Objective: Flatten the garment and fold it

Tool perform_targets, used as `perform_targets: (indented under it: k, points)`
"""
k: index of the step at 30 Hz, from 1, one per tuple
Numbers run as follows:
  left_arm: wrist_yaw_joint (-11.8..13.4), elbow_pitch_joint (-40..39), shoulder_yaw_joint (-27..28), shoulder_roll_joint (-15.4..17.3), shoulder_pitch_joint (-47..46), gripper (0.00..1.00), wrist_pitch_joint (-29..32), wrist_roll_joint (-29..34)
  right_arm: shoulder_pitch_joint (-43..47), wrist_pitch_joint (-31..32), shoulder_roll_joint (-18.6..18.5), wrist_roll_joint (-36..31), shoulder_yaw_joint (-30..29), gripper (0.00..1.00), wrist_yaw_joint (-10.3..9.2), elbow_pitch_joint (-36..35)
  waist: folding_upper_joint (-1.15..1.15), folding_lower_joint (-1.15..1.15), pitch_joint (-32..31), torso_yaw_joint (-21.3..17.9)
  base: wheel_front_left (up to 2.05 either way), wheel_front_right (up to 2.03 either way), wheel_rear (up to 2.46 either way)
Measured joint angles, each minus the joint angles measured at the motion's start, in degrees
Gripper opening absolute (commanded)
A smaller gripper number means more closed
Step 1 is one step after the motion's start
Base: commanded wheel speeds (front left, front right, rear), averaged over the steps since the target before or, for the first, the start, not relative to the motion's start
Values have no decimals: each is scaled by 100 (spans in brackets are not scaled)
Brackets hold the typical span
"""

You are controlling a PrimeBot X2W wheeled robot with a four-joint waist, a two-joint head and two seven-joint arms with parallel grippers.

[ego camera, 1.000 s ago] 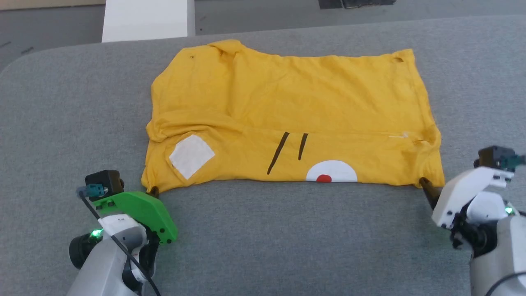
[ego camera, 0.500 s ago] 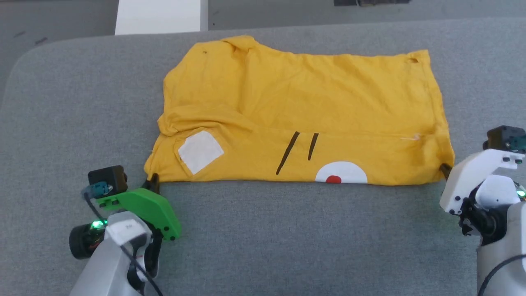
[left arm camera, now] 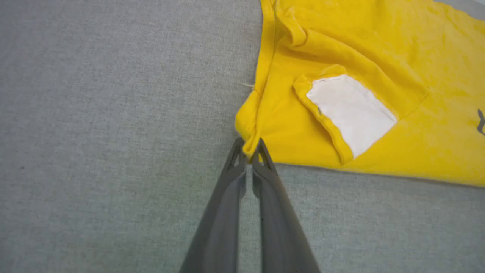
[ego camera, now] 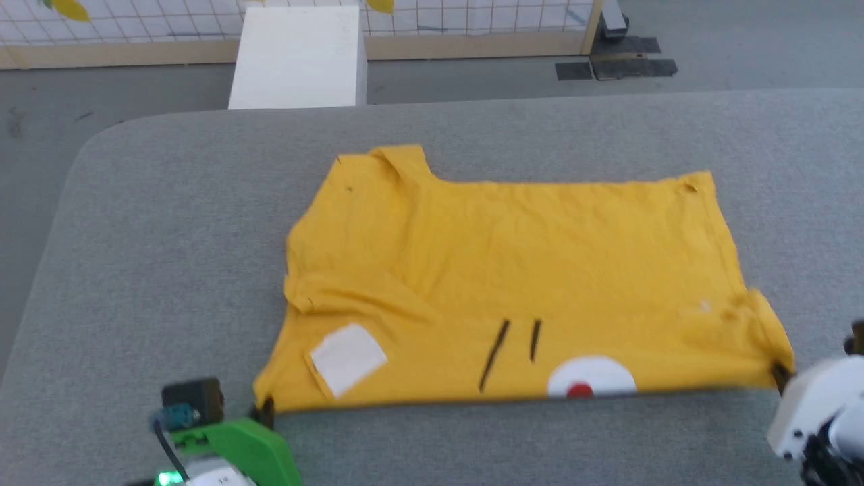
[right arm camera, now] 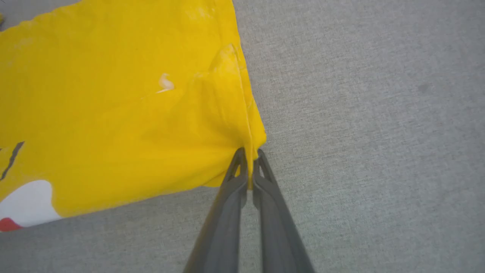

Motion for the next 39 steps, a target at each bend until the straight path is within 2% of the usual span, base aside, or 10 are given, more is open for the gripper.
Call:
perform_targets:
  k: [7,12,13,14,15,16,17,26,32,39]
  points:
    - [96,-256,-292,109,552,0,861,-182,526,521,21,-224,-434,0,1,11,0,0,-51,114,0,0,0]
    - [-30,-66,-349,93,573,0,832,-238,610,392,42,-231,-465,0,1,332,0,0,11,134,0,0,0]
    - [-41,-23,-334,62,557,11,756,-257,609,309,38,-177,-464,0,1,405,0,0,22,134,0,0,0]
    - [-62,19,-328,29,550,70,691,-278,608,198,36,-107,-461,0,1,465,0,0,25,130,0,0,0]
    - [-93,52,-326,12,539,100,642,-305,608,91,31,-45,-442,45,0,505,0,0,22,129,0,0,0]
    - [-119,71,-321,4,531,100,600,-322,608,18,26,25,-415,79,0,533,0,0,17,128,0,0,0]
    - [-164,82,-313,3,522,100,541,-338,611,-108,27,94,-387,100,0,539,0,0,8,126,0,0,0]
    - [-849,-71,-125,263,-396,100,-497,-33,717,-1829,13,285,164,100,0,-193,0,0,-21,87,0,0,0]
    - [-1849,417,-232,622,-1924,100,-1056,314,567,-3160,-527,438,957,100,0,-471,0,0,247,-63,0,0,0]
    - [-2546,1574,-534,750,-3724,100,-717,400,-71,-3880,-957,517,1637,100,0,-244,0,0,700,-316,0,0,0]
